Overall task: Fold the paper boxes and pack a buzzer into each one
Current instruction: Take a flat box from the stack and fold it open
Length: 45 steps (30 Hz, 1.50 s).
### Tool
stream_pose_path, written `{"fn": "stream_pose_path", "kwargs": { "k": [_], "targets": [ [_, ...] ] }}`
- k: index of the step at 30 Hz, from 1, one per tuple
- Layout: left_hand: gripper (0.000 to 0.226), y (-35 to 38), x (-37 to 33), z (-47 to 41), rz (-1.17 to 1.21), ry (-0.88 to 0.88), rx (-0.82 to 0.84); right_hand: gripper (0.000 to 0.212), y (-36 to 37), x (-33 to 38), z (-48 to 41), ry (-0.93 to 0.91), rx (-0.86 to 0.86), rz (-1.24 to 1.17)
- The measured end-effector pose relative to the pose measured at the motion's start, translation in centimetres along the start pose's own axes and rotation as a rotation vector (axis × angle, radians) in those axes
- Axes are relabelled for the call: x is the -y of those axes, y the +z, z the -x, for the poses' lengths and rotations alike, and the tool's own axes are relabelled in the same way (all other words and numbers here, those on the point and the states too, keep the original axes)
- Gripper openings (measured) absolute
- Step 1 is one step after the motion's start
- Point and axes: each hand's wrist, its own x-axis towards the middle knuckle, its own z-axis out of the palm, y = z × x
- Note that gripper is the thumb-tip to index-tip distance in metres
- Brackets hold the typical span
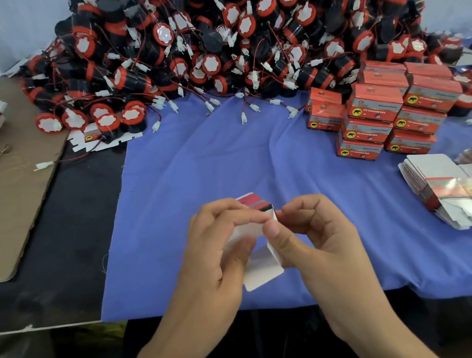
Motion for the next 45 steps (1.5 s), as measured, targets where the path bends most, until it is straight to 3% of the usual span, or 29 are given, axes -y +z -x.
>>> {"fn": "stream_pose_path", "kwargs": {
  "k": [5, 8, 11, 18, 25, 29, 32, 34, 36, 39, 45],
  "targets": [
    [0.042, 0.1, 0.6, 0.0, -0.032, -0.013, -0.004, 0.028, -0.3, 0.0, -0.1, 0.056, 0.029, -0.038],
    [0.037, -0.1, 0.9, -0.1, 0.018, -0.049, -0.011, 0.020, -1.2, 0.1, -0.2, 0.098, 0.138, -0.046],
    [0.039, -0.4, 0.9, 0.0, 0.010, -0.056, -0.017, 0.026, -1.9, 0.3, -0.1, 0.129, 0.247, -0.081],
    [0.050, 1.4, 0.0, 0.8, -0.120, 0.005, -0.004, 0.011, -0.8, -1.0, 0.2, -0.012, 0.040, 0.008],
    [0.043, -0.2, 0.6, 0.8, 0.242, -0.074, 0.090, 0.012, -1.8, -0.4, 0.1, -0.074, 0.068, 0.126],
    [0.043, 0.3, 0.4, 0.4, 0.248, -0.096, -0.030, 0.005, -2.2, -0.6, 0.8, -0.168, 0.156, 0.243],
    [0.038, 0.2, 0.4, 0.4, 0.277, -0.128, -0.138, 0.033, -3.1, -0.3, 1.1, -0.195, 0.379, 0.288],
    [0.036, 0.0, 0.2, 0.5, 0.310, -0.143, -0.159, 0.049, -3.4, -0.3, 1.1, -0.207, 0.441, 0.344],
    [0.034, 0.1, -0.3, 0.5, 0.360, -0.135, -0.141, 0.045, -3.0, -0.5, 1.2, -0.237, 0.323, 0.319],
    [0.031, 0.7, -1.3, 0.5, 0.423, -0.103, -0.096, 0.036, -1.8, -0.6, 1.6, -0.187, 0.114, 0.068],
    [0.031, 1.5, -2.2, 1.4, 0.410, -0.040, -0.085, 0.048, -0.9, -0.4, 1.5, -0.039, 0.044, -0.107]
  ]
}}
